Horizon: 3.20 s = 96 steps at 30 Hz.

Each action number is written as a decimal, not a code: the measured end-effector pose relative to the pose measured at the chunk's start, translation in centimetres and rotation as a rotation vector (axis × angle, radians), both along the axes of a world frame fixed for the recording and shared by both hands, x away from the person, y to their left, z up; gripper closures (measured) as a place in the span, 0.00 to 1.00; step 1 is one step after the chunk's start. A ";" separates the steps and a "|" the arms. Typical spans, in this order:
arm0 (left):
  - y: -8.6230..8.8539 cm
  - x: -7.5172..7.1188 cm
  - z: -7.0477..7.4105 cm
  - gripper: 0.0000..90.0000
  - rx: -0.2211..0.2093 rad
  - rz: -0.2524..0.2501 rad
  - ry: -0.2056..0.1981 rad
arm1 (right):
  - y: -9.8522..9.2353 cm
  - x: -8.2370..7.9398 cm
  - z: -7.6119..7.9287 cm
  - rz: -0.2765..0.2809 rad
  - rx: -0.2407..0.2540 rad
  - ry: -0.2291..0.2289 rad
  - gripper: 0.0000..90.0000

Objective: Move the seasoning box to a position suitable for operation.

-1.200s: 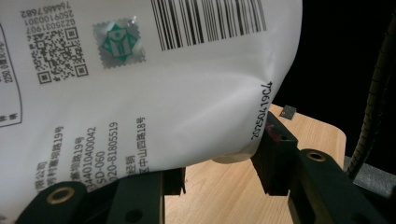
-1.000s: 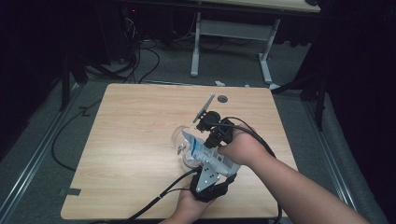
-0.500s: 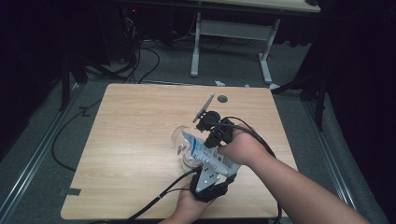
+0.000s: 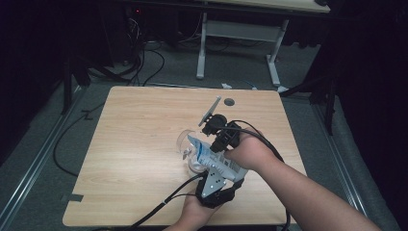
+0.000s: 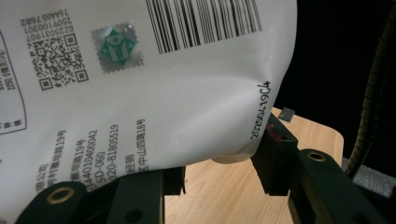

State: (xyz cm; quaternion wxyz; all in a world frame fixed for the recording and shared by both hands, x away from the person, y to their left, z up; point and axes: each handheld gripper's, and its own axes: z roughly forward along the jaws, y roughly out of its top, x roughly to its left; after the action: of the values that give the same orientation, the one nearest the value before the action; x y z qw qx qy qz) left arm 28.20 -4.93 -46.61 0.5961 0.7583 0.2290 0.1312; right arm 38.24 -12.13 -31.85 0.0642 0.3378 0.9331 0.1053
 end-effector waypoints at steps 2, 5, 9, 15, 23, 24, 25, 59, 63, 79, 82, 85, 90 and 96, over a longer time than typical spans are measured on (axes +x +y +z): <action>0.0 0.0 0.0 0.67 -0.001 0.001 0.000 | 0.0 0.0 0.0 0.000 0.000 0.000 1.00; 0.0 0.0 0.0 0.67 -0.001 0.003 -0.002 | 0.1 0.0 0.0 0.004 -0.003 -0.002 1.00; 0.1 0.0 0.1 0.67 -0.003 0.004 -0.003 | 0.2 0.1 0.1 0.005 -0.001 -0.001 1.00; 0.1 0.1 0.1 0.67 -0.005 0.004 -0.004 | 0.2 0.1 0.1 0.004 -0.004 -0.001 1.00; 0.1 0.1 0.2 0.67 -0.011 0.007 -0.003 | 0.4 0.2 0.0 0.010 -0.001 -0.004 1.00; 0.1 0.1 0.2 0.67 -0.012 0.007 -0.002 | 0.4 0.2 0.0 0.011 -0.001 -0.004 1.00; 0.1 0.1 0.2 0.67 -0.012 0.007 -0.003 | 0.4 0.2 0.0 0.010 -0.003 -0.004 1.00; 0.2 0.2 0.3 0.67 -0.017 0.011 -0.006 | 0.6 0.2 0.0 0.020 -0.008 -0.008 1.00; 0.2 0.1 0.3 0.67 -0.016 0.012 -0.007 | 0.7 0.2 0.0 0.018 -0.009 -0.006 1.00; 0.2 0.2 0.3 0.67 -0.023 0.014 -0.003 | 0.8 0.3 -0.1 0.021 -0.010 -0.006 1.00; 0.2 0.2 0.3 0.66 -0.025 0.014 -0.001 | 0.8 0.3 -0.1 0.018 -0.012 -0.007 1.00; 0.2 0.3 0.3 0.66 -0.026 0.016 0.000 | 0.9 0.4 -0.2 0.021 -0.012 -0.006 1.00; 0.2 0.2 0.3 0.66 -0.028 0.018 0.000 | 1.0 0.4 -0.3 0.024 -0.013 -0.004 1.00; 0.3 0.2 0.2 0.66 -0.028 0.020 -0.002 | 1.0 0.5 -0.3 0.028 -0.014 -0.005 1.00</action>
State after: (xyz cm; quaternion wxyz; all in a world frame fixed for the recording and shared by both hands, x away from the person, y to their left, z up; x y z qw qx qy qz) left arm 28.42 -4.66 -46.38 0.6054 0.7475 0.2378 0.1346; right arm 38.72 -11.10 -32.18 0.0672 0.3241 0.9383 0.1005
